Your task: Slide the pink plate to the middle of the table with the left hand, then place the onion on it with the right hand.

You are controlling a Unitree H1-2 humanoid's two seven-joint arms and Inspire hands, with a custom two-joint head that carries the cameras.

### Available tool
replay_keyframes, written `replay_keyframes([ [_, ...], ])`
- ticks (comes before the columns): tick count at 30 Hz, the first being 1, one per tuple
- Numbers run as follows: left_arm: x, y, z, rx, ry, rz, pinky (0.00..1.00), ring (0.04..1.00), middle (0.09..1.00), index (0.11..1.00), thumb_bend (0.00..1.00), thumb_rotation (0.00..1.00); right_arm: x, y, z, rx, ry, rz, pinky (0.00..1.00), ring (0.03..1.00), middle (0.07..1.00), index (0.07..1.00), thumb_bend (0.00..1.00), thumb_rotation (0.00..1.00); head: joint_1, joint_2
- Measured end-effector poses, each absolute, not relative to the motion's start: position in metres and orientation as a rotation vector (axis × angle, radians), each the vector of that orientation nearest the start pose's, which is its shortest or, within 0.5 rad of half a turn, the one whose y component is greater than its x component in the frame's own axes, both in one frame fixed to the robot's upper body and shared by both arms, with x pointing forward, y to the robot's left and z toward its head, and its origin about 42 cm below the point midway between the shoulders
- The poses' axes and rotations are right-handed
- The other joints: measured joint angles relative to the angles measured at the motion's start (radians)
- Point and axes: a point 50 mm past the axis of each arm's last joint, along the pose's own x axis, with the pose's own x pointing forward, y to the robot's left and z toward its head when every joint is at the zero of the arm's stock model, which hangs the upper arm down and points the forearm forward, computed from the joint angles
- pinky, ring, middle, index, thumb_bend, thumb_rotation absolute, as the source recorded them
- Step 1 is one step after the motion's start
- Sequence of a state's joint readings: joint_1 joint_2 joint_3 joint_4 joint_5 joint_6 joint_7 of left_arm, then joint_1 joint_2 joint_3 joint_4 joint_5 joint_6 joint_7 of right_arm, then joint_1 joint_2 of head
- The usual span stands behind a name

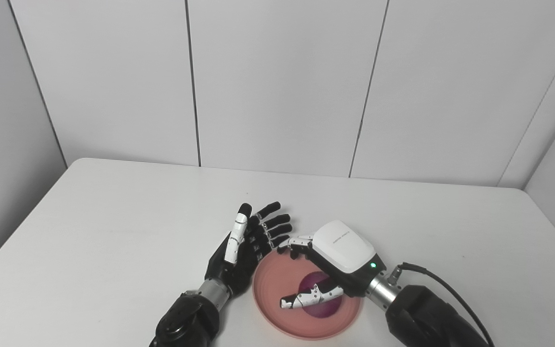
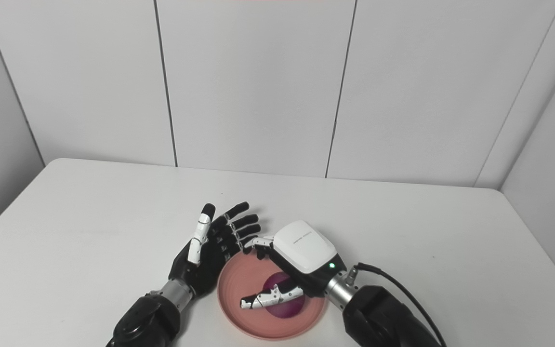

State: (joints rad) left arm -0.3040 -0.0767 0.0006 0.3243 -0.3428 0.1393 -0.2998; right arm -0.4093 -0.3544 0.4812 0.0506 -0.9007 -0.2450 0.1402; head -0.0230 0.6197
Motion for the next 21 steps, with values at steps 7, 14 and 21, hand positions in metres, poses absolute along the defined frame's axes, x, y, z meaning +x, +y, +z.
replay_keyframes([
  [7, 0.372, 0.135, 0.1, -0.424, 0.128, -0.419, 0.75, 0.776, 0.766, 0.796, 0.74, 0.9, 0.367, -0.163, 0.18, -1.342, -0.61, 0.626, 0.59, 0.669, 0.723, 0.742, 1.0, 0.99, 0.0, -0.005],
  [14, 0.371, 0.134, 0.1, -0.368, 0.105, -0.398, 0.77, 0.817, 0.824, 0.806, 0.77, 0.86, 0.369, -0.167, 0.184, -1.31, -0.619, 0.585, 0.58, 0.662, 0.714, 0.731, 0.98, 1.0, 0.003, -0.014],
  [21, 0.365, 0.141, 0.101, -0.294, 0.072, -0.255, 0.93, 0.891, 0.891, 0.839, 0.77, 0.89, 0.363, -0.196, 0.176, -0.902, -0.506, 0.369, 0.61, 0.724, 0.767, 0.77, 0.89, 1.0, -0.002, -0.026],
])
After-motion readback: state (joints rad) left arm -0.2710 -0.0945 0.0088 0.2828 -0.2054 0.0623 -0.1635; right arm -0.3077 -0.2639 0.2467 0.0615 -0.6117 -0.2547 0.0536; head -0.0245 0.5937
